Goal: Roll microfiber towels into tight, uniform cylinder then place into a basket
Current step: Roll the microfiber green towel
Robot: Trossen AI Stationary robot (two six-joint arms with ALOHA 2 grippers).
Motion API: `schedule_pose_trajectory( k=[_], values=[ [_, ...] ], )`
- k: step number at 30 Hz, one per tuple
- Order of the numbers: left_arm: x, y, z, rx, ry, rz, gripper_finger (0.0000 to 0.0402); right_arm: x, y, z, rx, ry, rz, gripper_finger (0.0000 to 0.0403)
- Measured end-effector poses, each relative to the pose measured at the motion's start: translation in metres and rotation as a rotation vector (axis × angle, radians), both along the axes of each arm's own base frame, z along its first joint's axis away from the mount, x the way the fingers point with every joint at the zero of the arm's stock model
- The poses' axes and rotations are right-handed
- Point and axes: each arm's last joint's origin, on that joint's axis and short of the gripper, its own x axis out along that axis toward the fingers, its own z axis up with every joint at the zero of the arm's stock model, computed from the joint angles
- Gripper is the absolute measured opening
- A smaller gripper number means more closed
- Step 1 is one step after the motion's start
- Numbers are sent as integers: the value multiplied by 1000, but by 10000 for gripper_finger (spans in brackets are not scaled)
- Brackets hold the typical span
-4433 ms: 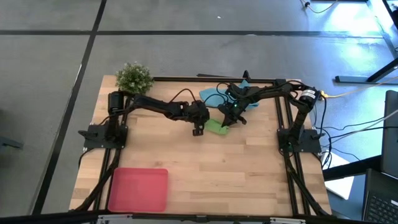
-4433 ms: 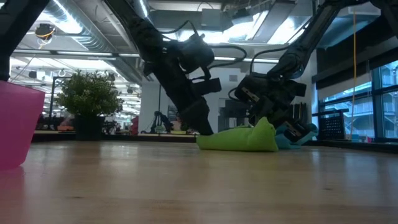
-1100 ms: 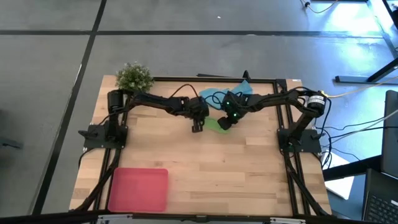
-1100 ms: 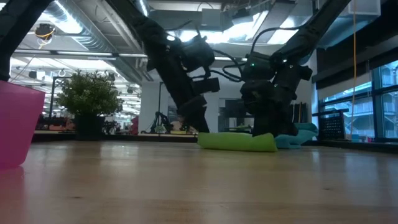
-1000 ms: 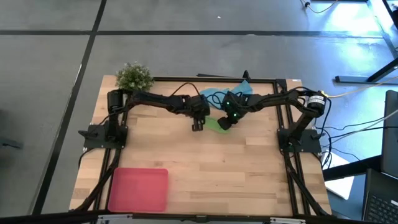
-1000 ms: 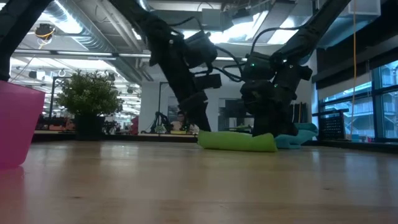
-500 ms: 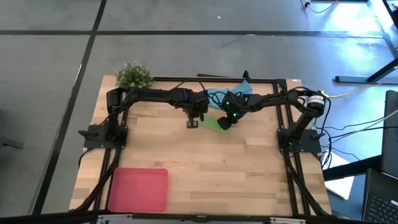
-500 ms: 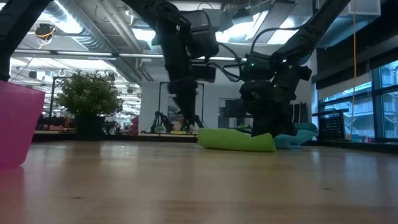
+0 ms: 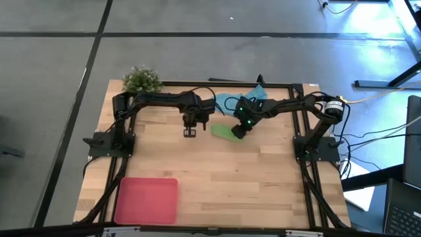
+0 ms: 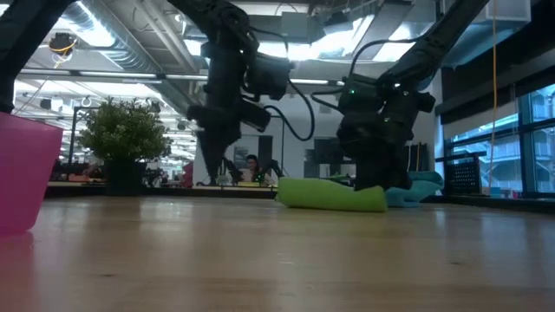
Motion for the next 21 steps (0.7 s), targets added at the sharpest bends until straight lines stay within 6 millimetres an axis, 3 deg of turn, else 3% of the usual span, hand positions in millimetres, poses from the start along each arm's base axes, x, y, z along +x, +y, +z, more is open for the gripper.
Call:
schedule_pose_trajectory(
  k=[10,15,21],
  values=[
    [-14,-13,31,-12,-16,-4,0,-2,2,0,-81,-74,272,115],
    [-16,-29,48,-41,-94,14,0,-2,2,-1,-140,-109,388,115],
    [-11,-51,52,-41,-131,23,0,-1,2,0,-172,-133,439,115]
  ],
)
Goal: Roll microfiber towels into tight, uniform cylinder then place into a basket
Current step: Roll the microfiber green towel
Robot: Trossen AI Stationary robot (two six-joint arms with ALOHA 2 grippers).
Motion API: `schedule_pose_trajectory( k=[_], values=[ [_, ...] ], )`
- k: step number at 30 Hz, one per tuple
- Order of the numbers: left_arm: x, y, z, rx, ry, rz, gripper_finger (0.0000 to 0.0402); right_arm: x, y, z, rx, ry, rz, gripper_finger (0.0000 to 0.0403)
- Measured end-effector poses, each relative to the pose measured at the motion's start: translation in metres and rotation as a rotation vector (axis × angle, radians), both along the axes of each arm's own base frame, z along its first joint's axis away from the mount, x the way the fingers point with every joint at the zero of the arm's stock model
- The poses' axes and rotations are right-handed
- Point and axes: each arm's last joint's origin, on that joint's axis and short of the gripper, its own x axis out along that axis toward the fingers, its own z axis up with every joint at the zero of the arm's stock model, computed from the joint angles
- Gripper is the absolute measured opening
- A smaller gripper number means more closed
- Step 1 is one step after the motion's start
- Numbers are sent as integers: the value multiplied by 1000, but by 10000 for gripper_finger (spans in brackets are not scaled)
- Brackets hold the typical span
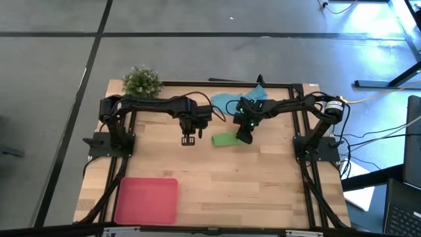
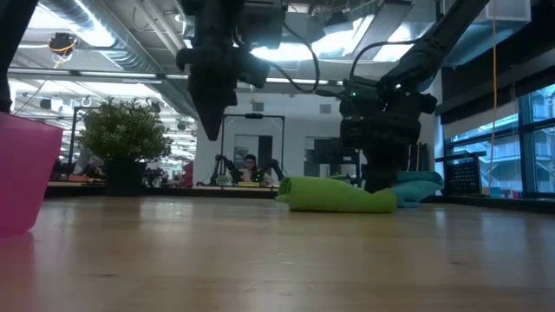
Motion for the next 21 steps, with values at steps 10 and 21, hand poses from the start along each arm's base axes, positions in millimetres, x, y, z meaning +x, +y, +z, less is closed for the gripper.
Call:
schedule_pose_trajectory(
  k=[10,21],
  values=[
    [6,-21,3,-7,-54,78,0,1,0,0,-8,-12,7,115],
    [9,-42,3,-23,-66,144,0,2,0,0,-155,-100,262,115]
  ],
)
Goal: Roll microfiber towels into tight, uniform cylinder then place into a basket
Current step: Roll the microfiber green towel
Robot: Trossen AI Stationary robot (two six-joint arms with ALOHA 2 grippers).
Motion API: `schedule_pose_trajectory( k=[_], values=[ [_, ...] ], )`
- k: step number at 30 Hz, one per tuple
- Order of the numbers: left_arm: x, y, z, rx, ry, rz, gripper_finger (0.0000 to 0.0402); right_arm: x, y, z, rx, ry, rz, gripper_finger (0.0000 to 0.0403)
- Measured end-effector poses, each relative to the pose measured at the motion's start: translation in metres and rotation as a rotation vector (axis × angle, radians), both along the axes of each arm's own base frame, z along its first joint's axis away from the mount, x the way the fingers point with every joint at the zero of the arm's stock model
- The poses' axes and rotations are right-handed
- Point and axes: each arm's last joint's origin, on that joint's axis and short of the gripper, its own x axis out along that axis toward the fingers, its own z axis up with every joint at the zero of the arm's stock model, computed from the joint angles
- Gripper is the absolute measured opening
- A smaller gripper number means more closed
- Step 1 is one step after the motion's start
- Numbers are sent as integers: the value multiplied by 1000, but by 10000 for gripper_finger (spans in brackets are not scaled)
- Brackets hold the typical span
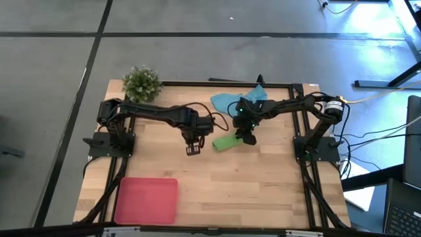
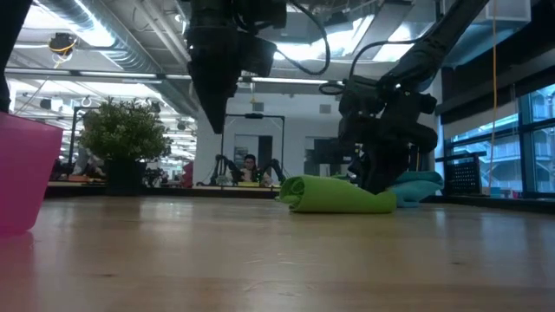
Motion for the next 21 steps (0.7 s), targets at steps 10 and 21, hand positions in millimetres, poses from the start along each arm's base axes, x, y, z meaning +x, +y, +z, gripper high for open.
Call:
schedule_pose_trajectory(
  k=[10,21],
  values=[
    [7,-10,1,-12,-71,92,0,1,0,0,-3,-8,0,115],
    [11,-9,2,-6,-120,172,0,1,-1,1,-7,-17,-1,115]
  ],
)
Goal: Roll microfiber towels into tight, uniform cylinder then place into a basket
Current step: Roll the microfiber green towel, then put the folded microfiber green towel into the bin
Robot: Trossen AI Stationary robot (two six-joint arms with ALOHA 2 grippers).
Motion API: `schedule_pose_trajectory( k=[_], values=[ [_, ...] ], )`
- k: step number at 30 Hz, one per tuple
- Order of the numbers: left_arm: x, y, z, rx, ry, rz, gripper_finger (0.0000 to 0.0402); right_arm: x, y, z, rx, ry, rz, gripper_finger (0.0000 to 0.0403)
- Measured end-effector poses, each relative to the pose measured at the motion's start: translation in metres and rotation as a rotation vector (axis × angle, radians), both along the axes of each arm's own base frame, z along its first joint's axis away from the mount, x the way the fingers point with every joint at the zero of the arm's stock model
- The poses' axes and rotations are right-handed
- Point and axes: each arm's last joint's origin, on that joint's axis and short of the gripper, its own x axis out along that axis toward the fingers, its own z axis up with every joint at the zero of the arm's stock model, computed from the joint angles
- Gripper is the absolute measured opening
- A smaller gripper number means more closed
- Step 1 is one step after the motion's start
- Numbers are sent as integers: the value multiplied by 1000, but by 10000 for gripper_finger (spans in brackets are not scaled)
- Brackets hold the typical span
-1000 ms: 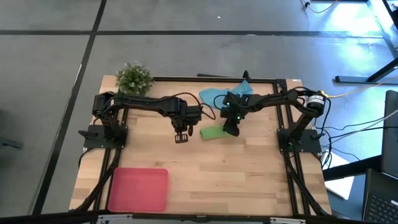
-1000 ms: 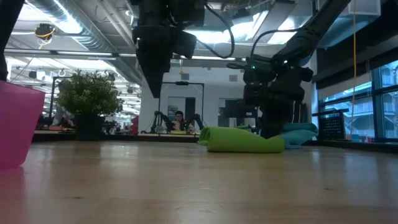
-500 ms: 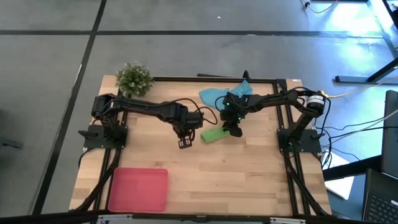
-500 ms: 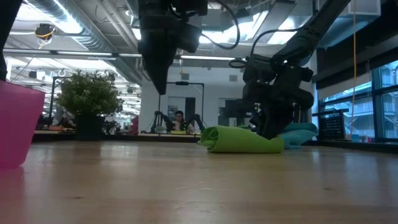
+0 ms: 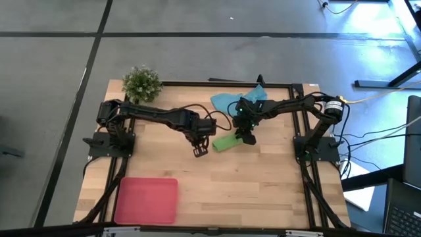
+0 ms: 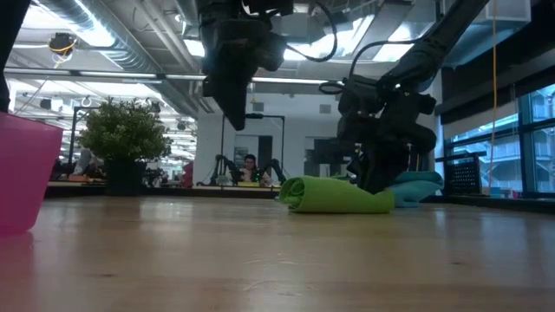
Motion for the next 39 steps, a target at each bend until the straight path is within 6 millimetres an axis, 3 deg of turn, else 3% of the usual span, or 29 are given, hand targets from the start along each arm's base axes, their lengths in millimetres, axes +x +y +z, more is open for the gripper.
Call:
schedule_pose_trajectory(
  k=[8,12,18,24,33,39],
  values=[
    [6,1,2,70,-67,16,0,0,0,0,-3,-5,-1,115],
    [-1,-2,-10,108,-31,13,0,0,0,0,-3,-5,-1,115],
    [-7,-18,-20,78,-127,28,0,1,-1,1,-7,-13,-1,115],
    [-17,-17,-12,129,-175,128,0,4,-2,2,-25,-46,-1,115],
    [-13,-18,0,68,-283,125,1,6,-3,3,-32,-63,-1,115],
    [-10,-19,-2,52,-285,58,57,7,-3,4,-38,-78,0,115]
  ],
)
